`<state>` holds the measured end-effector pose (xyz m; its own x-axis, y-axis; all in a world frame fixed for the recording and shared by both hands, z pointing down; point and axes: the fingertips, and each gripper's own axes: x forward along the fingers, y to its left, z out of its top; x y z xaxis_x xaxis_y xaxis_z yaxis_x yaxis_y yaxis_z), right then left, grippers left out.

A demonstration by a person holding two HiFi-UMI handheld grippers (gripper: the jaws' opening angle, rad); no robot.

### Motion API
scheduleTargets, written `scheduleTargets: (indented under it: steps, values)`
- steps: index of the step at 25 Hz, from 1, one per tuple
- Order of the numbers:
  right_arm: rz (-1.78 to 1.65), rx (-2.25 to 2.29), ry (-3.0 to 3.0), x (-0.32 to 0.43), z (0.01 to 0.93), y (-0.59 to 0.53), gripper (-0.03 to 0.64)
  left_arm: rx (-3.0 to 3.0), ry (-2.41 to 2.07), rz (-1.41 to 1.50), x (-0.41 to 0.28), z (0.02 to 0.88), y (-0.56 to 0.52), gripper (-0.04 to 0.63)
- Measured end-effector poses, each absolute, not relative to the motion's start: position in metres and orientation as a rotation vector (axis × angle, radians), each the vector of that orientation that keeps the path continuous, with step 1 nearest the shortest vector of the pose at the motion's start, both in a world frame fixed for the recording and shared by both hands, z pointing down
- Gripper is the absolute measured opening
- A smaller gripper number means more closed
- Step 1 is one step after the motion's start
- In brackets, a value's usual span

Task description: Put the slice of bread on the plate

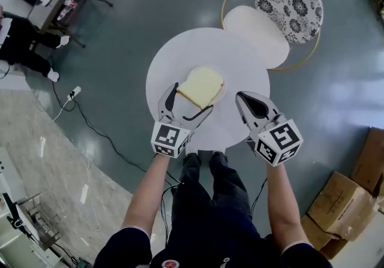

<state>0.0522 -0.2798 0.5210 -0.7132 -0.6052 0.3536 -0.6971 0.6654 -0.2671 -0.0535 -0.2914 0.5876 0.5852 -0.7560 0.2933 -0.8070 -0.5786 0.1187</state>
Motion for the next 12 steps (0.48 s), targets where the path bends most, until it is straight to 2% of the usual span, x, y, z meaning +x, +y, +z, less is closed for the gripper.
scheduleTargets:
  steps: [12]
  values:
    - [0.660,1.066,-2.600,0.060,0.562,-0.273,0.008,2.546,-1.266,0.386,-0.044,0.644,-0.305,0.532]
